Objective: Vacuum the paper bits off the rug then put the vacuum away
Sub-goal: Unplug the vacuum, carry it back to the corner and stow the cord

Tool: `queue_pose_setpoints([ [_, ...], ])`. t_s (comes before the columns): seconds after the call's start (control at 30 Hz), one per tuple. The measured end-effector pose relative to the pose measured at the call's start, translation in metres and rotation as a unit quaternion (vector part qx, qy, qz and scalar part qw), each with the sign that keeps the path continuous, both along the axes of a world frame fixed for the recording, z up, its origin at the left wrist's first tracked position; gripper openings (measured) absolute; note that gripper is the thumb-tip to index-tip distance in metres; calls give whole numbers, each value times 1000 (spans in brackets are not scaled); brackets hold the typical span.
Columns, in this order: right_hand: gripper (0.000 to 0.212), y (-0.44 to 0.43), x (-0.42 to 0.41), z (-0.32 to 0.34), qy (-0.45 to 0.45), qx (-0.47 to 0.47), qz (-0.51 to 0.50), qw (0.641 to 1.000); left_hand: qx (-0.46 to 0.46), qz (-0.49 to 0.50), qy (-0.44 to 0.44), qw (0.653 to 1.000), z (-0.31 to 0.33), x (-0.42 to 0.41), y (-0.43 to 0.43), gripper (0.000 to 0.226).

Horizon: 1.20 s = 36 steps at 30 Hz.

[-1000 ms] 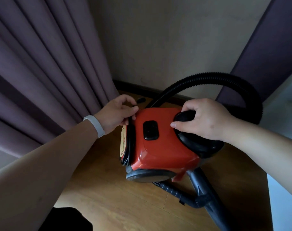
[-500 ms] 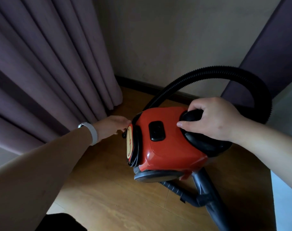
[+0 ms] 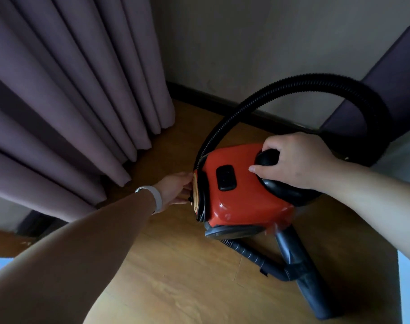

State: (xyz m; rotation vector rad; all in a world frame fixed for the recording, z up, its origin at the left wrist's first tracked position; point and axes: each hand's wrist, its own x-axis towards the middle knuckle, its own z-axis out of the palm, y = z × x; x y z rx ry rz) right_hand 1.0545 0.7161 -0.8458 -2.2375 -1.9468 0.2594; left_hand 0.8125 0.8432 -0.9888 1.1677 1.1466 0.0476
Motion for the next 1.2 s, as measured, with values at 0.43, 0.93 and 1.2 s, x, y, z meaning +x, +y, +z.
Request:
queue_pose_setpoints([
  [0.43,34,42,84,-52,-37,54,33,997,-82,88,-43,992,-54,90,7,50],
  [0.93,34,75,94,-102,-115,101,92,984,-64,173,-35,982,-88,122,36,23],
  [1.2,34,76,88,-100,-143,89,88,982,218,3,118,969,-70,103,59,19],
])
